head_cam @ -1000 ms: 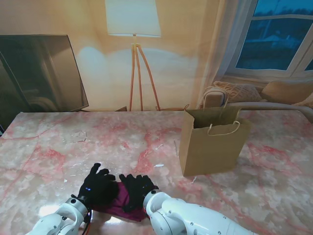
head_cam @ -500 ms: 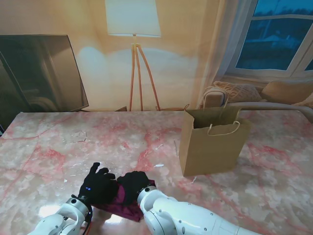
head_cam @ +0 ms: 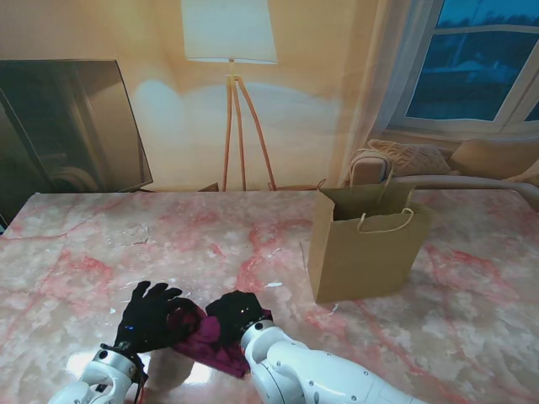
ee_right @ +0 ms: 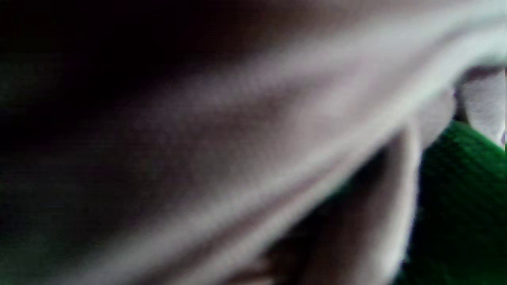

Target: Fold the socks and the shorts into the kraft paper bag

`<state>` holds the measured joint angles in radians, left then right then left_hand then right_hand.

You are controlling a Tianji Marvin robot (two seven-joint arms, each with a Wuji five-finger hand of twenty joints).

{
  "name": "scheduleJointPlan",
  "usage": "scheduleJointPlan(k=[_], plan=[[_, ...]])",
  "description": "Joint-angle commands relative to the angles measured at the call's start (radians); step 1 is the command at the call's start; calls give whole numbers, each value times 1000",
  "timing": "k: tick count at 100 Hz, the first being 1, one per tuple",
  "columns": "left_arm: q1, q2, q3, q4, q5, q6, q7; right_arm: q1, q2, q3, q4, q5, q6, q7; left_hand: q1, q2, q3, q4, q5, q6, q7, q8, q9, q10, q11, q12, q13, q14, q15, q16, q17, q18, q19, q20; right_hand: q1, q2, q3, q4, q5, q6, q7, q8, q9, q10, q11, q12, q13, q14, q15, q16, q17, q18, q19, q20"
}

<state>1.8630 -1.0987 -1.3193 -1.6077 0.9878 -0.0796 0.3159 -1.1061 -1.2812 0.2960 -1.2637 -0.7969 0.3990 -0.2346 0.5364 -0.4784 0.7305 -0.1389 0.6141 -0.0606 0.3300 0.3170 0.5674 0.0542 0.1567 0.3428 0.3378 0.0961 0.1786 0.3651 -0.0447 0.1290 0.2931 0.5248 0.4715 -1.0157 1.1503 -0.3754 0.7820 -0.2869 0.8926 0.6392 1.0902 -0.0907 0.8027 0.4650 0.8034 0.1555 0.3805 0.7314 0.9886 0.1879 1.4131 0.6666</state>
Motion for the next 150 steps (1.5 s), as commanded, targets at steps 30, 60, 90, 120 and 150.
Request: scheduleJointPlan(k=[30,60,90,120,150], plan=[[100,-21,-127,-94,-49,81,55,-118,29,126,14,29,-122,-101,-10,145,-169,87,-76,140,-128,-49,-56,47,-31,-20,-36,-2,-36,-14,7,-49,23,-99,106,-68,262,53,142,-174,100,193,37,-24,75,125,500,-128,610,125,99,-90,146,-18],[80,-20,-139,-67,-71,73,30,-203,92,285,-206,-31,-157,-70,-7,169,-227,96,-70,131,-128,-43,-64,43,-33,-26,-32,-19,-31,-15,4,-38,134,-159,105,-48,271,66,139,-173,90,221,27,-26,79,146,500,-127,616,144,97,-88,144,-14],[53,-20,-132,-51,-74,65,29,-287,141,481,-461,-123,-166,18,-11,179,-244,99,-64,127,-126,-40,-63,43,-33,-26,-34,-23,-36,-16,-1,-36,119,-183,104,-35,262,71,131,-170,84,233,23,-24,76,152,498,-128,607,150,92,-87,141,-12],[32,-19,-120,-39,-76,58,35,-312,163,674,-603,-199,-153,94,-13,186,-262,102,-63,127,-128,-38,-60,41,-35,-26,-32,-28,-39,-16,-1,-29,107,-190,105,-26,254,75,128,-169,80,239,20,-23,72,156,497,-129,600,157,89,-86,139,-9],[13,-19,-114,-37,-75,65,31,-309,162,814,-668,-195,-131,114,-15,191,-277,105,-62,126,-129,-37,-60,39,-36,-26,-34,-31,-43,-17,-7,-25,89,-195,107,-20,250,78,127,-166,75,245,19,-22,69,158,497,-128,594,165,84,-85,136,-5]])
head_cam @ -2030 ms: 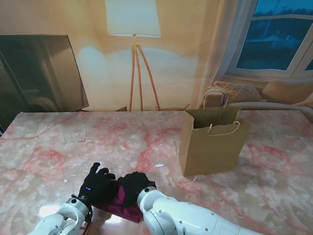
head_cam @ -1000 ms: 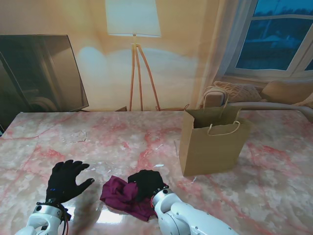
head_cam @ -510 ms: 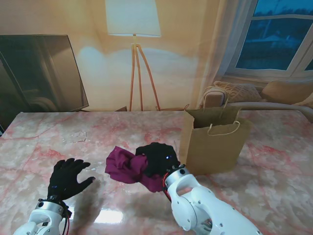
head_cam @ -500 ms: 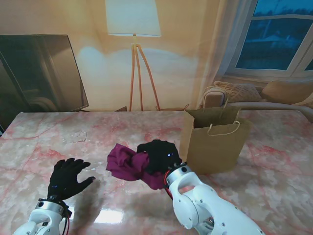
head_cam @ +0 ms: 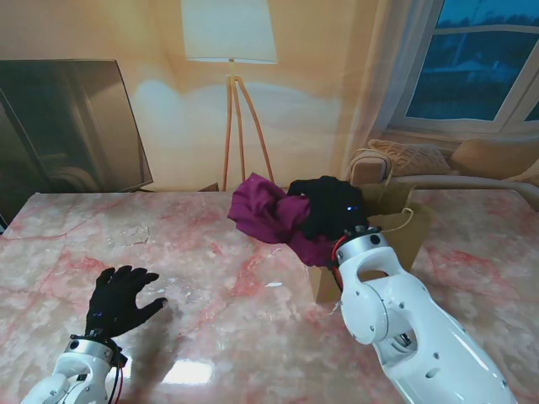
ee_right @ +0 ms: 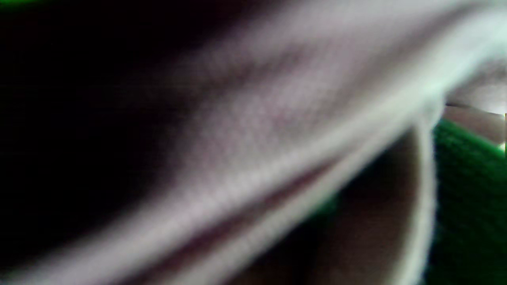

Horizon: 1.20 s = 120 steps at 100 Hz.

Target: Fold the socks and the shorts into the kraft paper bag

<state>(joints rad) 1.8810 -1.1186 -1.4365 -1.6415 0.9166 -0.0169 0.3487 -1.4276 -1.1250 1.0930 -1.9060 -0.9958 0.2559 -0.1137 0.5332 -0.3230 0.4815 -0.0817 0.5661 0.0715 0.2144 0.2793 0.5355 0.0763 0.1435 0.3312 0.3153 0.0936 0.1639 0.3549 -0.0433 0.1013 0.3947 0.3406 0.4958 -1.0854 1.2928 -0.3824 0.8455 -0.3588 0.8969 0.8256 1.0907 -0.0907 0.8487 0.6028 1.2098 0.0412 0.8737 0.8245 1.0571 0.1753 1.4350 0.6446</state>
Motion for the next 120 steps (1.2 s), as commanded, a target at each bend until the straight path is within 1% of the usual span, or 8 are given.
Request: scheduleJointPlan(k=[1,34,48,65,75,87,106,120], plan=[[-6,1,3,-3,-4,2,-2,13,5,20,-28,5,13,-8,-12,35,-29,48,-14,-6,-14,1,-28,18,-23,-14,-12,-29,-28,-7,-9,3,-13,-11,83,50,107,85,64,-94,71,59,18,-21,23,20,91,-13,100,72,16,-73,114,17],[-12,0,9,0,-11,12,-5,27,3,129,-82,32,17,0,-9,40,-40,50,-13,-6,-15,2,-28,17,-24,-15,-15,-31,-31,-8,-10,6,-38,-11,84,56,100,88,62,-91,66,64,17,-19,19,22,91,-10,94,80,14,-72,112,22],[-12,0,8,0,-10,11,-2,33,6,179,-105,33,18,27,-9,41,-43,51,-12,-9,-16,3,-29,16,-25,-15,-16,-31,-32,-8,-10,7,-45,-8,83,66,94,89,59,-92,62,66,13,-20,16,24,87,-11,89,82,6,-71,109,24],[-12,-1,11,3,-12,13,0,47,10,224,-113,46,28,65,-9,43,-47,51,-12,-8,-16,3,-30,18,-26,-15,-19,-33,-34,-9,-12,5,-56,-7,86,71,88,93,54,-88,59,68,11,-18,13,26,85,-10,86,85,5,-71,108,28],[-15,-1,15,7,-14,13,1,58,13,243,-95,51,17,78,-8,45,-50,52,-12,-7,-17,3,-30,18,-26,-15,-19,-32,-34,-9,-11,4,-64,-7,88,78,80,94,54,-87,58,68,7,-17,10,27,79,-7,81,87,-6,-68,104,31],[-19,-1,20,11,-15,12,3,78,19,256,-62,55,15,115,-6,45,-52,52,-11,-7,-17,3,-30,15,-26,-15,-20,-33,-34,-10,-12,4,-72,-5,91,83,75,95,54,-88,57,69,5,-18,6,28,74,-6,76,88,-12,-66,101,35],[-22,-1,24,14,-15,14,3,107,34,279,-17,75,24,217,-6,49,-56,53,-10,-7,-17,4,-32,18,-27,-16,-24,-34,-36,-10,-14,3,-90,-4,91,98,61,99,48,-85,51,66,3,-12,-1,29,71,-1,73,91,-17,-61,98,42],[-24,-1,29,17,-18,16,4,127,42,287,9,85,28,266,-5,51,-61,53,-10,-8,-18,4,-33,19,-28,-16,-26,-33,-36,-11,-13,1,-100,-1,98,122,33,103,39,-85,40,59,0,-7,-13,27,61,8,65,95,-27,-50,94,53]])
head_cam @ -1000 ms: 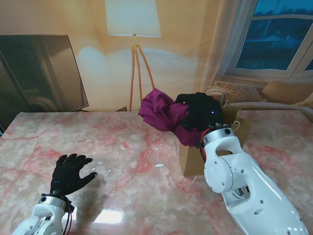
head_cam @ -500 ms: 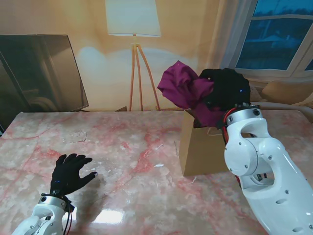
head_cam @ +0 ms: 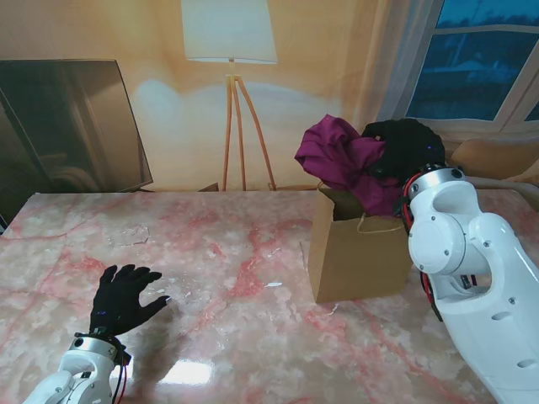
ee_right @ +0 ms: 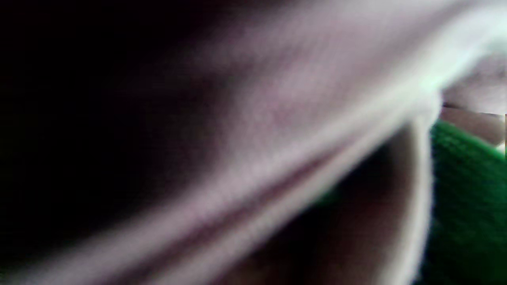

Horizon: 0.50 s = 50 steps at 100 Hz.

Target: Fold the socks and the shorts into the kraft paper bag

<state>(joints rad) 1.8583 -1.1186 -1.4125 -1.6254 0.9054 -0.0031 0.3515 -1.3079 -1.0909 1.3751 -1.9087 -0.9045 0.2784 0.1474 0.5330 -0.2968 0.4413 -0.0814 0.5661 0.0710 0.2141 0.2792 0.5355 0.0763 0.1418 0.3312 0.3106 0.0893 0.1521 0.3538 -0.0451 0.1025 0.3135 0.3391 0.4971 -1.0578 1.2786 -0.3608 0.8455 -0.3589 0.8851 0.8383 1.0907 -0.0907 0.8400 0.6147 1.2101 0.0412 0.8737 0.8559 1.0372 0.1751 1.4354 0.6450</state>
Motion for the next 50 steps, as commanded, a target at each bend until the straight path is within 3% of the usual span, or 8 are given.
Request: scheduleJointPlan(k=[1,24,31,50], plan=[[-2,-1,5,2,-7,2,1,9,8,4,14,-6,6,6,-5,25,-21,53,-10,-7,-17,5,-33,19,-26,-16,-22,-29,-25,-10,-11,0,-20,1,98,96,45,82,39,-85,52,45,0,-7,-5,16,59,9,64,64,-8,-50,93,54],[-9,-1,15,11,-9,0,3,46,18,-7,58,-52,-9,56,-4,27,-25,54,-8,-7,-17,5,-33,17,-26,-16,-22,-30,-24,-10,-11,0,-33,6,119,141,-9,63,41,-85,34,-25,-11,-6,-35,11,21,20,37,66,-55,-33,82,76],[-8,-1,14,11,-10,-1,2,54,24,-6,63,-82,-30,88,-3,28,-27,54,-7,-7,-17,5,-33,18,-26,-16,-23,-32,-25,-10,-11,-2,-38,8,124,162,-30,54,43,-96,50,-73,-10,-19,-51,12,-3,15,14,63,-80,-35,75,90],[-6,-1,11,9,-9,-3,0,67,33,-6,81,-148,-97,117,-1,31,-29,55,-8,-7,-18,5,-34,17,-26,-16,-24,-31,-25,-11,-10,-4,-46,12,132,164,-48,51,51,-128,45,-97,-8,-52,-70,23,-68,-2,-28,52,-158,-35,75,112]])
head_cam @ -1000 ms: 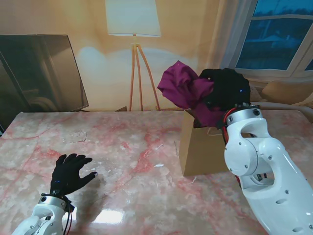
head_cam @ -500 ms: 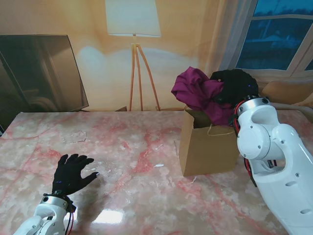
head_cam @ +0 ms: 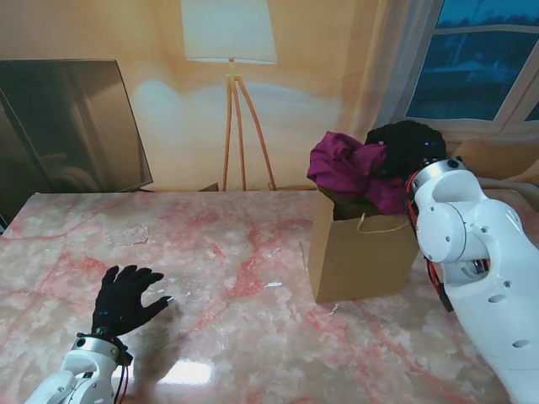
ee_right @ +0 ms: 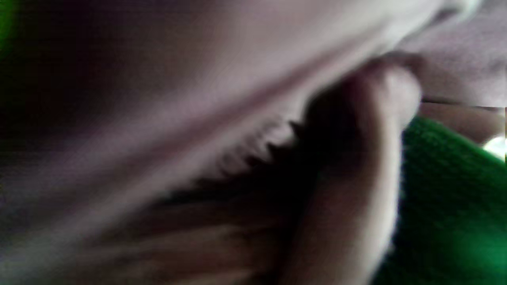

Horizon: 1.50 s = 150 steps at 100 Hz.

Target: Fold the socks and the shorts into the kraft paper bag

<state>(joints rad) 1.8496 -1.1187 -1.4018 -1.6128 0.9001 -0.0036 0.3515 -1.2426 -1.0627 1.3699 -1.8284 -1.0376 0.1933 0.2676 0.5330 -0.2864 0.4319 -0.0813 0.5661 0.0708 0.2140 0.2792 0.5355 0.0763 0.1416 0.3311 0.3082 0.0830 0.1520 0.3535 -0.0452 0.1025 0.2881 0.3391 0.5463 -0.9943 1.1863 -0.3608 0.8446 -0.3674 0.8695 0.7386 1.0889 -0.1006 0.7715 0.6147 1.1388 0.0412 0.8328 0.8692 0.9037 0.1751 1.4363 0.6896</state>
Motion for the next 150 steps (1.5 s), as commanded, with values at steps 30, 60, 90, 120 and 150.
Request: scheduleJointPlan(k=[30,60,90,120,150], plan=[[3,0,3,1,-6,-5,-3,11,19,8,18,-143,-126,43,0,23,-23,55,-5,-9,-16,6,-33,15,-26,-16,-23,-26,-25,-11,-9,-4,-31,17,83,107,23,50,64,-152,55,-28,16,-79,-43,24,-38,-34,-41,18,-84,-40,35,88],[3,1,-1,-1,-3,-9,-9,26,31,5,12,-191,-176,151,3,26,-26,56,-2,-12,-13,8,-33,16,-26,-16,-23,-26,-25,-12,-8,-4,-37,23,80,105,4,51,100,-164,45,-97,53,-96,-91,12,-85,-45,-110,13,-132,-45,1,122],[2,2,2,2,-4,-11,-13,37,40,-17,18,-220,-244,216,5,27,-28,56,1,-15,-11,10,-34,16,-27,-17,-24,-26,-26,-12,-7,-5,-40,27,51,76,-2,35,132,-164,105,-308,69,-102,-130,-24,-174,-59,-157,-11,-195,-58,-34,172],[0,3,1,2,-3,-13,-16,33,47,-36,23,-226,-277,281,8,28,-28,56,2,-16,-10,10,-34,16,-26,-17,-25,-26,-26,-12,-6,-5,-39,30,7,111,-24,28,130,-103,112,-454,-34,-74,-153,45,-277,-48,-170,11,-269,-62,-78,200],[-2,3,7,7,-3,-10,-17,51,58,-74,27,-200,-294,412,9,28,-25,56,4,-16,-9,11,-34,17,-26,-17,-26,-24,-26,-12,-6,-4,-39,32,45,342,-91,57,23,-43,65,-510,-143,-63,-225,81,-409,-62,-232,12,-381,-77,-197,214]])
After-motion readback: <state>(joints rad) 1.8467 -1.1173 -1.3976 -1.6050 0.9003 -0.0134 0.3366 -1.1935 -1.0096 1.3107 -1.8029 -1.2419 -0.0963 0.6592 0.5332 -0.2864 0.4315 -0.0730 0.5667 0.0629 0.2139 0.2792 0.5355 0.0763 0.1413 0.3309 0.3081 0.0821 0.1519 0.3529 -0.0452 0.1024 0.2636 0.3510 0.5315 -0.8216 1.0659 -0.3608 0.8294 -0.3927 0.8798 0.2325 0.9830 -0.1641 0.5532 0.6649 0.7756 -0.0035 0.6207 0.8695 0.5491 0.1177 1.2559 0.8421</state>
